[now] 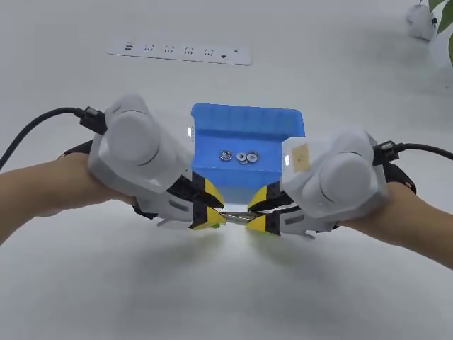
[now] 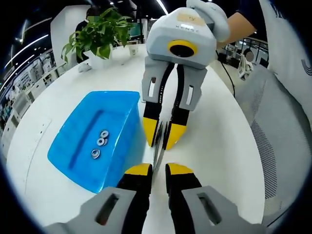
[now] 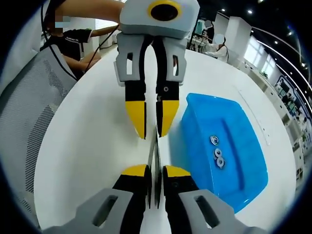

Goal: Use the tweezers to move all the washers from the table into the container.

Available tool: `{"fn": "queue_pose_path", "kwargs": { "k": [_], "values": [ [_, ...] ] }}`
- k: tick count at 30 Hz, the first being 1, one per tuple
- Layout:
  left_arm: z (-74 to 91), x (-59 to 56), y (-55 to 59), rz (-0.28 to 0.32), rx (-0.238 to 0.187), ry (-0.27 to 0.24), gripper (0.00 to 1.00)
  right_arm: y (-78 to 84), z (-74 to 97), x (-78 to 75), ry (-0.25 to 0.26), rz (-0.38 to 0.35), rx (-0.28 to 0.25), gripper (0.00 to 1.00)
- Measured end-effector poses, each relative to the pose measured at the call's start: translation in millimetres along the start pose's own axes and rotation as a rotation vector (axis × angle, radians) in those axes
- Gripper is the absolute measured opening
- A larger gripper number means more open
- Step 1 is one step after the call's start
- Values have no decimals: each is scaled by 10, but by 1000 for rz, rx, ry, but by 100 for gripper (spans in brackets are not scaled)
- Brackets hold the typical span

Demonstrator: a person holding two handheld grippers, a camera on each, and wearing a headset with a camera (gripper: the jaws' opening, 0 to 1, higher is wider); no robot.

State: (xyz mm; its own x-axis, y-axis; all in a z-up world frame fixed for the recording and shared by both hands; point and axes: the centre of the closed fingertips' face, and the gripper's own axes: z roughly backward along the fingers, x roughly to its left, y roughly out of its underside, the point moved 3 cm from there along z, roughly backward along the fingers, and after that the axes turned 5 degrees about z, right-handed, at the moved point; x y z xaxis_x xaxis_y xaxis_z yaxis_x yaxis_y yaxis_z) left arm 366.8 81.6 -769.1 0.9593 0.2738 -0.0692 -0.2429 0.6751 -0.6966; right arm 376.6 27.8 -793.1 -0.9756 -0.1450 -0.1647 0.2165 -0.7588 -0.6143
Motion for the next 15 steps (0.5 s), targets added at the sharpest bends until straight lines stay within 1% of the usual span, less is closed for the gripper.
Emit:
{"fn": "queue_pose_path", "kwargs": {
  "k": [2,3,4,5,6,7,8,9,10,11,13,14,15],
  "values": [
    [39,-19,-22,-17,1,-9,17,17,19,-5,13,-7,7,15],
    [57,-24,-32,-11,-2,-10,18,15,40,4,15,-11,1,15],
    [74,-31,-43,0,-9,-13,19,-7,74,11,23,-32,-19,15],
    [110,-40,-65,15,-30,-22,20,-23,111,19,26,-54,-37,15],
    [139,-49,-72,33,-40,-25,23,-45,152,17,40,-78,-61,16],
    [189,-78,-88,70,-54,-25,26,-59,228,5,62,-114,-93,17],
    [229,-94,-124,82,-80,-29,29,-67,284,9,70,-148,-116,18],
    [276,-116,-165,89,-110,-32,34,-80,379,12,83,-205,-158,20],
    [351,-167,-205,111,-140,-22,37,-87,448,11,95,-239,-187,21],
    [400,-207,-221,130,-153,-13,42,-85,534,8,109,-269,-213,21],
    [508,-269,-217,127,-157,-19,54,-133,747,32,120,-316,-301,22],
    [558,-308,-212,123,-159,-26,59,-140,862,63,113,-357,-333,25],
    [594,-327,-207,115,-159,-34,62,-144,935,82,110,-384,-353,28]
  ]
}}
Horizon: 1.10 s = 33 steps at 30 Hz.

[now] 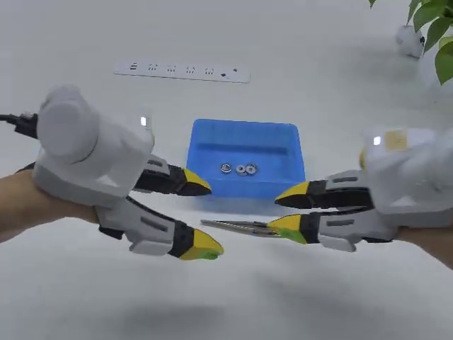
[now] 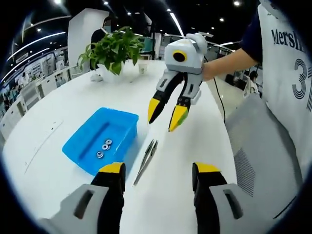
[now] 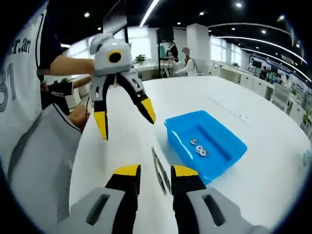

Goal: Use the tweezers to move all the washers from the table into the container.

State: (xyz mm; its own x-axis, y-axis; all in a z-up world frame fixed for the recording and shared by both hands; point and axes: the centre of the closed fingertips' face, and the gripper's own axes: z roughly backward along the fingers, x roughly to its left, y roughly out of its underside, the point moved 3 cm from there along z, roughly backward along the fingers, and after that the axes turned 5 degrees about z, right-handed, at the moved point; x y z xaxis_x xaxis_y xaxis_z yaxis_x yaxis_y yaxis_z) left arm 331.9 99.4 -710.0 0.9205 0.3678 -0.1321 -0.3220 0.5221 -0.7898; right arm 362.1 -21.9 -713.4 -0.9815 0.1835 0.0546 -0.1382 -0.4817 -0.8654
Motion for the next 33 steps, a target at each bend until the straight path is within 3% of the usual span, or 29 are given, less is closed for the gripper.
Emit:
{"fn": "queue_pose_path", "kwargs": {
  "k": [2,6,9,10,11,14,16,20,23,29,33],
  "values": [
    [79,-32,-2,-6,-7,-16,66,-46,158,16,10,-14,-36,36],
    [212,-85,-33,43,-23,-32,68,-67,379,93,14,-18,-48,46],
    [320,-112,-151,37,-92,-75,76,-98,497,197,2,-41,-66,49],
    [353,-121,-182,37,-108,-83,78,-128,518,215,4,-40,-88,51],
    [387,-152,-207,65,-122,-77,80,-171,543,239,6,-63,-120,54],
    [457,-247,-219,169,-126,-36,83,-218,606,284,11,-74,-143,62],
    [491,-274,-220,171,-123,-32,82,-234,627,294,20,-68,-140,67],
    [577,-330,-256,175,-161,-48,88,-290,693,294,49,-35,-161,72],
    [615,-320,-238,206,-185,-66,94,-340,728,277,70,-35,-214,77],
    [665,-341,-229,168,-182,-124,93,-284,692,308,55,-54,-178,94],
    [709,-401,-276,164,-199,-134,99,-184,618,387,20,0,-99,96]
  ]
}}
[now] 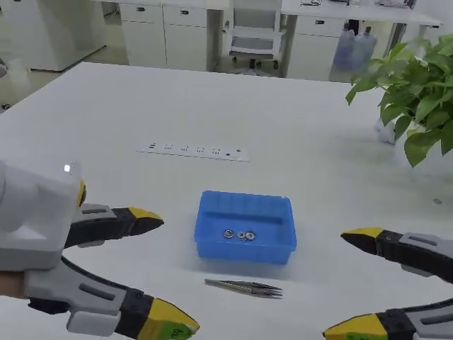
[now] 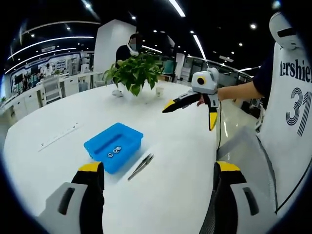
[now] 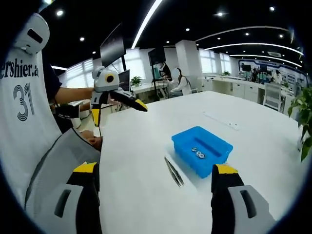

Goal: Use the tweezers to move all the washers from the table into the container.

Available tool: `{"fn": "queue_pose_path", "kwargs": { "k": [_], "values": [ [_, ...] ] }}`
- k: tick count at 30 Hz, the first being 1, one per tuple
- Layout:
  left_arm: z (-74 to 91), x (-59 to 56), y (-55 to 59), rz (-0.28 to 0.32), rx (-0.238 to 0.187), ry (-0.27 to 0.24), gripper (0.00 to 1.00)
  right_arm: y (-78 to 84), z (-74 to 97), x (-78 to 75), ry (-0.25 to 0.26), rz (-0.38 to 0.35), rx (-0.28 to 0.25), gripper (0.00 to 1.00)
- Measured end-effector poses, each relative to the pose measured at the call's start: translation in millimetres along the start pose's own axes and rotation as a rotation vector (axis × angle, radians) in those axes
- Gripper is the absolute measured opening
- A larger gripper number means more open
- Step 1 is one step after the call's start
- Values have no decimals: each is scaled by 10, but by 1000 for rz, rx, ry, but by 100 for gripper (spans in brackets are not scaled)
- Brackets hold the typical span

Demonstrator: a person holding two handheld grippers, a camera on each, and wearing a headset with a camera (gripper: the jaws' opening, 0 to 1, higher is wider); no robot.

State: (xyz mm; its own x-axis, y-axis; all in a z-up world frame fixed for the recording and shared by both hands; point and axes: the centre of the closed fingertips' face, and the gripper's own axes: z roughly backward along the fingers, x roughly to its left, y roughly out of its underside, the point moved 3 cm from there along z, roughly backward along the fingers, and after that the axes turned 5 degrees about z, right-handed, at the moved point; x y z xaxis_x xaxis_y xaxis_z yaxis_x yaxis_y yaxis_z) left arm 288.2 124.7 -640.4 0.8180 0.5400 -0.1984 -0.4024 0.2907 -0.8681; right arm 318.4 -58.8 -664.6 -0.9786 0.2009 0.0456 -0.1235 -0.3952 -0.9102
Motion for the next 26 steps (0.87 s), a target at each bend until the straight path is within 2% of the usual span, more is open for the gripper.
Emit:
{"fn": "queue_pose_path", "kwargs": {
  "k": [2,7,15,18,26],
  "values": [
    [20,-29,-12,-8,-4,4,99,20,-24,19,-7,6,20,97],
    [35,-115,-1,-20,3,27,99,0,-24,30,-13,7,17,100],
    [40,-159,65,-24,2,35,99,-43,-1,62,-5,37,32,100],
    [37,-150,99,-31,12,27,99,-9,9,66,-5,35,48,99],
    [15,-150,141,-73,42,25,99,-4,3,120,-9,34,46,99]
  ]
}}
